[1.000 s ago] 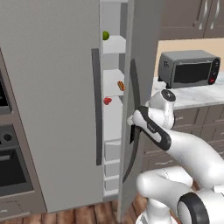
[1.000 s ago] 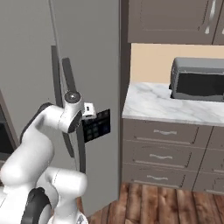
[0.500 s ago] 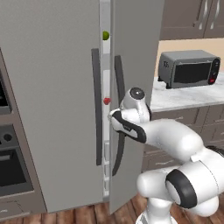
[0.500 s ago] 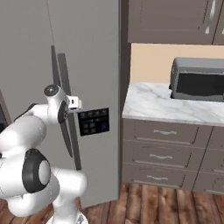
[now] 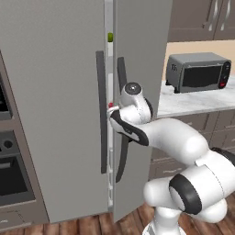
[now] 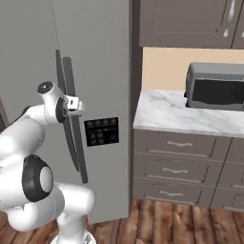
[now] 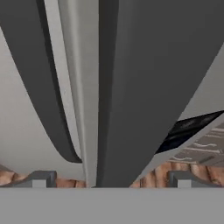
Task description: Store the hot dog in the freezer for long-term storage. Close the freezer door after placing the cooked food.
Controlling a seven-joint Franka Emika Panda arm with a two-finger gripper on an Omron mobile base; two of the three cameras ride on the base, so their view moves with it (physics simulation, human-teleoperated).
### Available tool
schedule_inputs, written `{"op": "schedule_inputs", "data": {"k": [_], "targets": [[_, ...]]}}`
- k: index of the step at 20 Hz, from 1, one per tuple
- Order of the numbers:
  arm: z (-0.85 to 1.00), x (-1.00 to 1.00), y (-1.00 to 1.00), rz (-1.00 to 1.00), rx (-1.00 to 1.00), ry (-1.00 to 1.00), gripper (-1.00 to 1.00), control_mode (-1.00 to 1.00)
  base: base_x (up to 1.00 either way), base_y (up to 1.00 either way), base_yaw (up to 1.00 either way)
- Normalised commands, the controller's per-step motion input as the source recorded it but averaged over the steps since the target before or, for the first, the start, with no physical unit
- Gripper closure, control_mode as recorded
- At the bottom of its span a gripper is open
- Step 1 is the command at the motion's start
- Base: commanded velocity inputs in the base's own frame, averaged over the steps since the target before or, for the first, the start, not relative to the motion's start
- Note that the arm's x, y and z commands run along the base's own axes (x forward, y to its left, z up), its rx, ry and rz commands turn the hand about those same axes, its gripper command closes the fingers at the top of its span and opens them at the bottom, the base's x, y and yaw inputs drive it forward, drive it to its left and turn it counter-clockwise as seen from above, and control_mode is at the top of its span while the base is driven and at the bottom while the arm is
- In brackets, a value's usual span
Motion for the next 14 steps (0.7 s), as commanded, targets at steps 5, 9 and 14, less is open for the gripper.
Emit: {"op": "schedule_inputs", "data": {"k": [5,9,14], "targets": [[0.34,-0.13,-0.26,0.00,0.15,0.00,-1.00,-1.00,0.00,0.00,0.00],[0.00,0.03,-0.35,0.00,0.19,0.00,-1.00,-1.00,0.00,0.00,0.00],[-0.15,0.18,-0.08,0.00,0.07,-0.03,-1.00,-1.00,0.00,0.00,0.00]]}}
